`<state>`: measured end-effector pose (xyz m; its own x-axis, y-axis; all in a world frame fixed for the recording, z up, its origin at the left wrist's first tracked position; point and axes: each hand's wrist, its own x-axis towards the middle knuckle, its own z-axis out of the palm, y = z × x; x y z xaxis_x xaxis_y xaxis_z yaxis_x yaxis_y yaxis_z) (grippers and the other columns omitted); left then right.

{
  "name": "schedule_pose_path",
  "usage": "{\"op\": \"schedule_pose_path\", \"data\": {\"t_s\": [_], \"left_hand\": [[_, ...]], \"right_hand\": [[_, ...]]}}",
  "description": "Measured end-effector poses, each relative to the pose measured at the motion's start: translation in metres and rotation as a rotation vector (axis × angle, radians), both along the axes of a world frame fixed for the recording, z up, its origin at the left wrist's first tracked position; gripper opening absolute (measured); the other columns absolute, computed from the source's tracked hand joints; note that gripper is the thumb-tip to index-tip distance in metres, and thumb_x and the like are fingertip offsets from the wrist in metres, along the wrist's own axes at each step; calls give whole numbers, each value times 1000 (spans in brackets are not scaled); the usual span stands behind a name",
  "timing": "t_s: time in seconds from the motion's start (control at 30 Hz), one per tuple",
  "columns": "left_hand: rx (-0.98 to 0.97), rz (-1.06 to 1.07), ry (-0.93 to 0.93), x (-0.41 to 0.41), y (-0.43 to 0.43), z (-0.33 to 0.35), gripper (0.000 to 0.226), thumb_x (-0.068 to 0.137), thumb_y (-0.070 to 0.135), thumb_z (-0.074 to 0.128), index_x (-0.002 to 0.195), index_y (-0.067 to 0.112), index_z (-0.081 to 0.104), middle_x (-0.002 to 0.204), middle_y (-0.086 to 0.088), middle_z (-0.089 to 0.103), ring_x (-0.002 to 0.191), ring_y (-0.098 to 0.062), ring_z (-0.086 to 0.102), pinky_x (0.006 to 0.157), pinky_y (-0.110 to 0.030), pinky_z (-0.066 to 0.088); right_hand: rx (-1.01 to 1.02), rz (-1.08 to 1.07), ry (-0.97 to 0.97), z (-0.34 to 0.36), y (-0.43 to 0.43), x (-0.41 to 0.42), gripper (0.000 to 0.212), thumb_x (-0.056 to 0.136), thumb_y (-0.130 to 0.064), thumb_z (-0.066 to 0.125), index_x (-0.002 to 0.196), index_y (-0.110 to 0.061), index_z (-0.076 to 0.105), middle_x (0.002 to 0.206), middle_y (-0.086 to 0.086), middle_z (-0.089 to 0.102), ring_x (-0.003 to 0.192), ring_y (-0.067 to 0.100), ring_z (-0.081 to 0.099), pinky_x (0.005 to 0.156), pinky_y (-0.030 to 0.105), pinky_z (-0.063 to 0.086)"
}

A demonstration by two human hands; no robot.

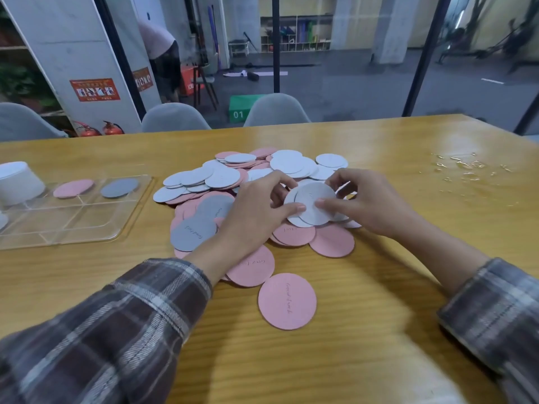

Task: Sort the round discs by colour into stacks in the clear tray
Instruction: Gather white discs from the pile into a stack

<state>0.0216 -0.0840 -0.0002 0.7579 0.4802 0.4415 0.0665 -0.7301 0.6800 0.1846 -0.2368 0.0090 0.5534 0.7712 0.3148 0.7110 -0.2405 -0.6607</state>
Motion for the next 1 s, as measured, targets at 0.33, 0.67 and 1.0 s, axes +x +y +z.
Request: {"op": "schedule_pose_path", "data": {"t_s": [0.33,0.67,1.0], "left_hand": [[-113,31,-89,-13,12,4,10,90,14,77,98,20,74,83,4,74,73,-4,67,68,-14,50],[-184,-116,-151,-10,10,3,7,94,18,76,99,22,78,84,-1,69,66,-20,59,57,-29,48],[-23,88,-218,15,-4,5,31,72,31,93,89,20,69,77,9,67,65,-16,64,65,-42,59]], "right_hand": [[78,-35,34,4,-4,2,7,90,-23,73,95,-19,71,85,-2,74,71,18,71,61,28,56],[81,45,96,4,-3,-4,7,98,-19,63,97,-20,69,79,-7,70,75,15,65,74,46,56],[58,207,232,8,-4,-12,14,103,-18,56,109,-12,67,98,20,70,87,43,67,69,54,59]]}}
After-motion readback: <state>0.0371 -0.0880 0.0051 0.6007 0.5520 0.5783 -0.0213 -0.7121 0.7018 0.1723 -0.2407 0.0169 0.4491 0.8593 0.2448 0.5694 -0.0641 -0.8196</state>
